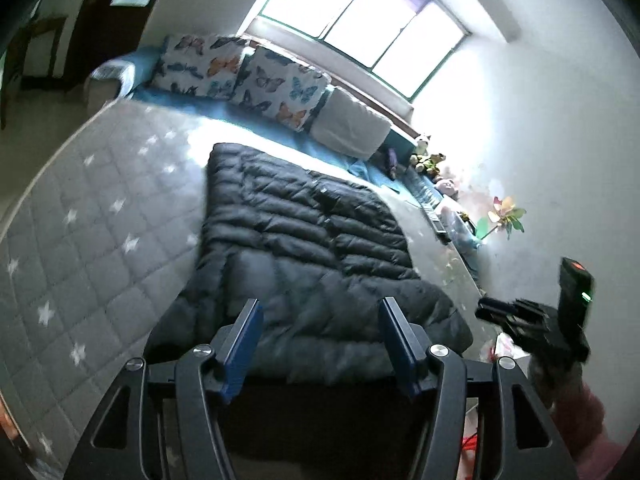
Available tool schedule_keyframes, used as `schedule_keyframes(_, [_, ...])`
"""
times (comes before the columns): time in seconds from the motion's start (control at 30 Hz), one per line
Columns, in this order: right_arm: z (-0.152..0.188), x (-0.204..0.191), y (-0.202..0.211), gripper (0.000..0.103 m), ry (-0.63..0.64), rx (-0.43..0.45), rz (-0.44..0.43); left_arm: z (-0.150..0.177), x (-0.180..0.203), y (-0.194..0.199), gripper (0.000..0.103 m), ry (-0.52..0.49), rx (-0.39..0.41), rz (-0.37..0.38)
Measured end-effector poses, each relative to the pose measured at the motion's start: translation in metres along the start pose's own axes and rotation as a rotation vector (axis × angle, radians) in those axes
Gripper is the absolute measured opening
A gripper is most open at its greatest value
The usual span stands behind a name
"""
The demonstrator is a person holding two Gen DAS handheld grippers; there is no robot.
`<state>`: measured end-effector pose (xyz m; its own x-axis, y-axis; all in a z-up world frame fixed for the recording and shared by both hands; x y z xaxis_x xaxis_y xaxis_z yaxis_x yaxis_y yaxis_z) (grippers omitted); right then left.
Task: Fold large clothes
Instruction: 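Release the folded sleeve from the right gripper onto the jacket, then grasp the jacket hem with the left gripper and lift it toward the collar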
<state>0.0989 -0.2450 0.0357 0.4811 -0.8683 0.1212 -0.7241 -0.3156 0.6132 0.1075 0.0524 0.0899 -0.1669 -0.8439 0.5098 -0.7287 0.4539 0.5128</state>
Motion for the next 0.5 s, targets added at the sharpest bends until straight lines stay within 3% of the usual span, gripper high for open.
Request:
schedule_keyframes(0.17, [0.019,0.067,-0.031,0.03,-0.12,-0.08,0.085,-0.006,0.022,-0.051,0.063,-0.056,-0.081,0.013])
schedule_keyframes(0.33, [0.058,0.085,-0.062,0.03,-0.216,-0.146,0.056,0.013,0.003,-0.102,0.061,-0.041,-0.192,-0.076])
schedule_keyframes(0.43, [0.08,0.08,-0.072,0.03,-0.239,-0.143,0.04,0.033,-0.019,-0.118,0.042,-0.024,-0.233,-0.102])
schedule_keyframes(0.5, [0.089,0.08,-0.073,0.03,-0.257,-0.111,0.04,0.038,-0.029,-0.122,0.042,-0.008,-0.227,-0.088])
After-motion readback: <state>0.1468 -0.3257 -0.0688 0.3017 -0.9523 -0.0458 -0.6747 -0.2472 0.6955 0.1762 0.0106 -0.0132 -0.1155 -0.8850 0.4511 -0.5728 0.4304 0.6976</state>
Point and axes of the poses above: each gripper's, at about its wrist camera, not at the fingertips, and y roughly against the way its jaws point, x to its right, z to its underside, the point moved 2 cm from there along -y, roughly the way its jaws point, and after that the axes turned 7 degrees about x, right-handed, at the moved point
